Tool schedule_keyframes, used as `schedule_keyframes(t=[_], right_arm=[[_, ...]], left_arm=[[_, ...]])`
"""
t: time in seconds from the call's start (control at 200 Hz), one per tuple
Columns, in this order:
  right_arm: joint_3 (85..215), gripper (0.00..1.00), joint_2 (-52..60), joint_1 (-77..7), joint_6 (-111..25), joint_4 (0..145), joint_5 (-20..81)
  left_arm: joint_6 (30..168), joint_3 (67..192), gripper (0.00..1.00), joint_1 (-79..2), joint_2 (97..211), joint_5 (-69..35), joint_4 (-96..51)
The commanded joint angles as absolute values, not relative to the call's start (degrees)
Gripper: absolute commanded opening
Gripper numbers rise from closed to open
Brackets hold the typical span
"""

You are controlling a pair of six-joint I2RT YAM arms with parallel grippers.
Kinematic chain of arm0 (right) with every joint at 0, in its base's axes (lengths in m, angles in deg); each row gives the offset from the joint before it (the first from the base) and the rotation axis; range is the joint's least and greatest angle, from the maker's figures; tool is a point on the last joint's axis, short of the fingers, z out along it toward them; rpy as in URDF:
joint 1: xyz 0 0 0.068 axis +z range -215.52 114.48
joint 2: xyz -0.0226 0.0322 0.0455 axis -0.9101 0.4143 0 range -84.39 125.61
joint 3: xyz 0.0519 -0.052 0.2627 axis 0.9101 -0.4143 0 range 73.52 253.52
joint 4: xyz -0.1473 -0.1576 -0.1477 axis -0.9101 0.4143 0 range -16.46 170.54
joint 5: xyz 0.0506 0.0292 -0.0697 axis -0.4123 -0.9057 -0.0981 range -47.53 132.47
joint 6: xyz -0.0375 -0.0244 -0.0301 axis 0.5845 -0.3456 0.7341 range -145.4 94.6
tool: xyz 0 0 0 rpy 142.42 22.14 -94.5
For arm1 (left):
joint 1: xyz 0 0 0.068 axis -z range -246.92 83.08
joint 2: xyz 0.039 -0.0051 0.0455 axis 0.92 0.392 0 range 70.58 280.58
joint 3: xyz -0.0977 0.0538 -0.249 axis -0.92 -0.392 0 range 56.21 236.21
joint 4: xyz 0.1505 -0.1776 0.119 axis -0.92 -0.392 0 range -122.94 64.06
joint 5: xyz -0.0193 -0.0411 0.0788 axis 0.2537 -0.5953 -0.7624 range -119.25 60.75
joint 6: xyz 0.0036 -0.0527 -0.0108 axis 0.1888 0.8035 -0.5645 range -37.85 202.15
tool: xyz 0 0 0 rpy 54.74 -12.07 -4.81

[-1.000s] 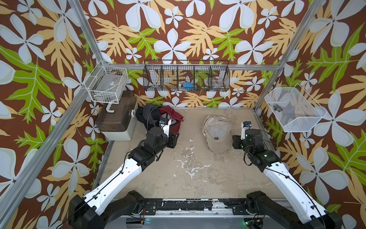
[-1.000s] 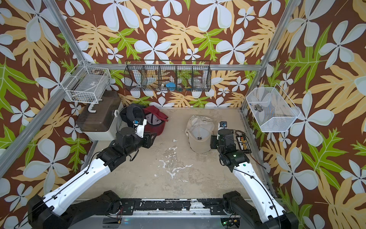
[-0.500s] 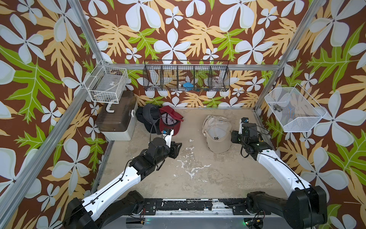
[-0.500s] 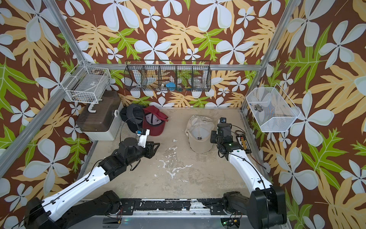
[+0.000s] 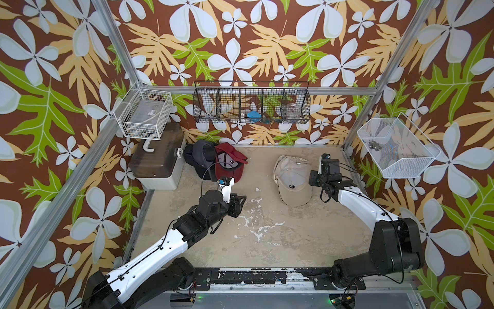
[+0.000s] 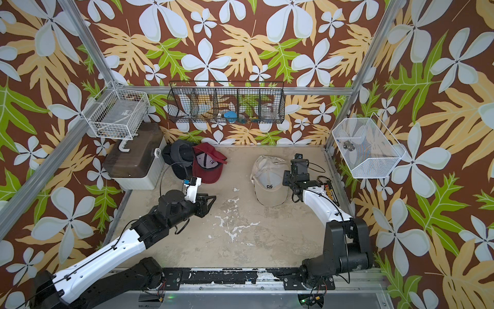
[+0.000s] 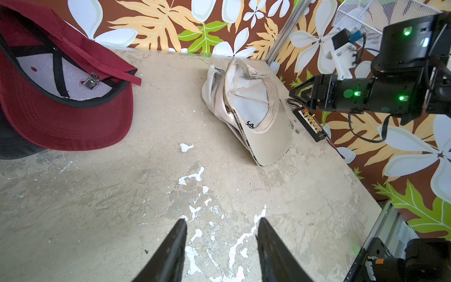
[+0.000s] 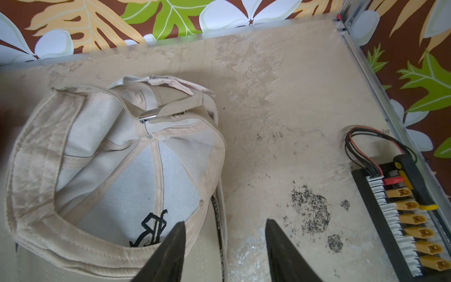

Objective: Open the adjustable buckle of the baseball cap
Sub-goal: Pick up the baseball cap.

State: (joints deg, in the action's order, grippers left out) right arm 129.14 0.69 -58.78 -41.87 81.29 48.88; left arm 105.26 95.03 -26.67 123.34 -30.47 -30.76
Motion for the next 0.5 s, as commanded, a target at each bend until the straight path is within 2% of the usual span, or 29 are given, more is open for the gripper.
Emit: schedule_keyframes(t=[0.0, 0.495], right_arm=[[129.64, 0.54, 2.20, -58.84, -42.61, 78.83, 48.43], [132.29, 0.51, 6.85, -58.85, -43.24, 77.78, 46.82]], left_arm=[[105.84, 94.88, 0.49, -26.36, 123.13, -30.14, -29.30], [106.76, 94.09, 0.49, -25.87, 120.86, -29.34, -29.02]])
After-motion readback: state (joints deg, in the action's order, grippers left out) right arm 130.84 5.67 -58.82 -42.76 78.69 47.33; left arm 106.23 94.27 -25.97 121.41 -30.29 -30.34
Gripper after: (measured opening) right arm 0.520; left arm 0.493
